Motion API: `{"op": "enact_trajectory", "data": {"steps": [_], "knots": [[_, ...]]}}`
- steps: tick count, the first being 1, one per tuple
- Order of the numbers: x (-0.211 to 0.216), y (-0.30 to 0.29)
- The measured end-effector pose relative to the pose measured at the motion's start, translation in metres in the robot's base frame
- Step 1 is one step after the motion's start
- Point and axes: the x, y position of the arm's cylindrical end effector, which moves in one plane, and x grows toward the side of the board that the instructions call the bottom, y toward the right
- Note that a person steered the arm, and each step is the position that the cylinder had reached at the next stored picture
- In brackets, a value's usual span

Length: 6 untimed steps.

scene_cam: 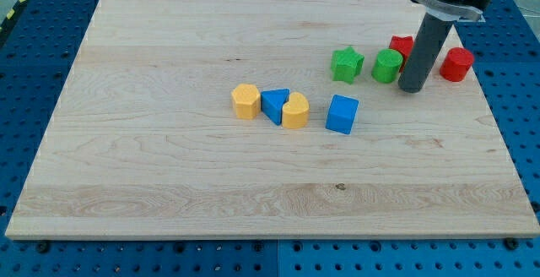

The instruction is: Move the green blocks closer left to red star

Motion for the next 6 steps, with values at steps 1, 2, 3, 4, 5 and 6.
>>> {"op": "enact_trajectory", "data": {"steps": [1,2,3,4,5,6], "knots": [[-0.015,0.001],[-0.019,-0.001],[-0.019,-0.011],[-0.019,-0.022],[-0.019,-0.020],[0.001,0.028]]}}
